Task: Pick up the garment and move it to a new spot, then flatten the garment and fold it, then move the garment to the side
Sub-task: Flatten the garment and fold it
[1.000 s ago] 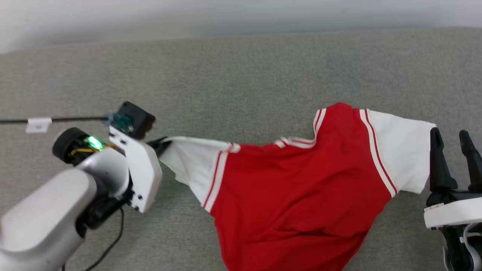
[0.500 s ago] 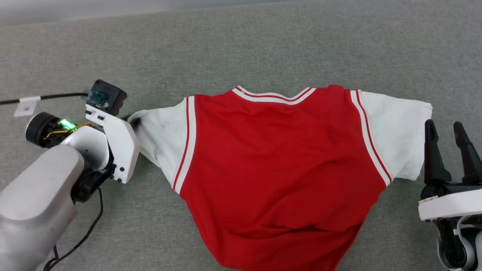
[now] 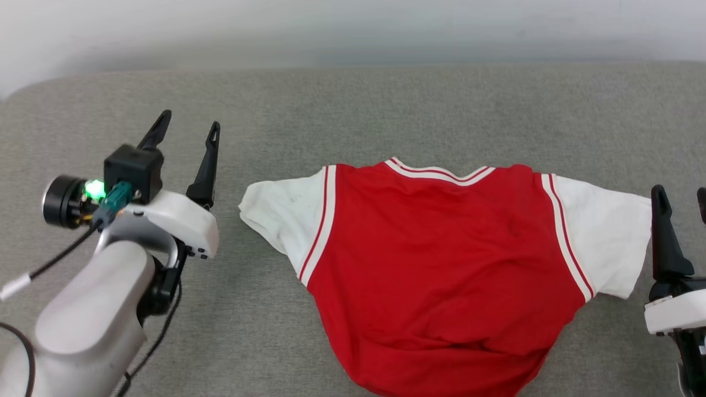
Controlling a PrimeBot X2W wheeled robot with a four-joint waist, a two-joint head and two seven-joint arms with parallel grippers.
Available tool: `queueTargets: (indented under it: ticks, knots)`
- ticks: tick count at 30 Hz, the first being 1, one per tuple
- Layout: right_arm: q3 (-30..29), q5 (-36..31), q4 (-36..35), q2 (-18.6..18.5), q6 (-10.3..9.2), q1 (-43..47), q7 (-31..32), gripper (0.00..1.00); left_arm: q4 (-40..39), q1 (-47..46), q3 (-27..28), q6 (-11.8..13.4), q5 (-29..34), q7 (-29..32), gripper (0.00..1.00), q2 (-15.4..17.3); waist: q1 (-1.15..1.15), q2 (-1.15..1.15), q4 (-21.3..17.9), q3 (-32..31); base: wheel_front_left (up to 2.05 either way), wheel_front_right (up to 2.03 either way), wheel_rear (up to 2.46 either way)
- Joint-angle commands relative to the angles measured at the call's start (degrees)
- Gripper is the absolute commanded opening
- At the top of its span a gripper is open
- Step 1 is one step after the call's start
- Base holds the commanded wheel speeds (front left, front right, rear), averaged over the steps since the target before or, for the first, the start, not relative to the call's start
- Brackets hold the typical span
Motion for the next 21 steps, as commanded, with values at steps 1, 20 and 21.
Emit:
queueTargets:
  ticks: [1,20,21]
  knots:
    - [-0.23,-0.35,-0.67,-0.50,-0.02,0.90,0.70,1.00,-1.65,2.69,1.47,2.17,-0.08,-1.88,1.00,-0.62,0.00,0.00,1.78,-2.21,0.00,0.00,0.00]
    - [-0.50,3.46,-6.83,-10.90,-0.02,0.73,32.34,1.00,-21.95,26.71,15.14,10.09,8.31,-3.71,1.00,-7.47,0.00,0.00,2.64,-1.11,0.00,0.00,0.00]
    - [-1.03,3.86,-6.78,-12.55,-0.03,-0.25,36.26,1.00,-22.15,26.51,15.37,9.73,8.68,-3.71,1.00,-7.42,0.00,0.00,2.70,-0.42,0.00,0.00,0.00]
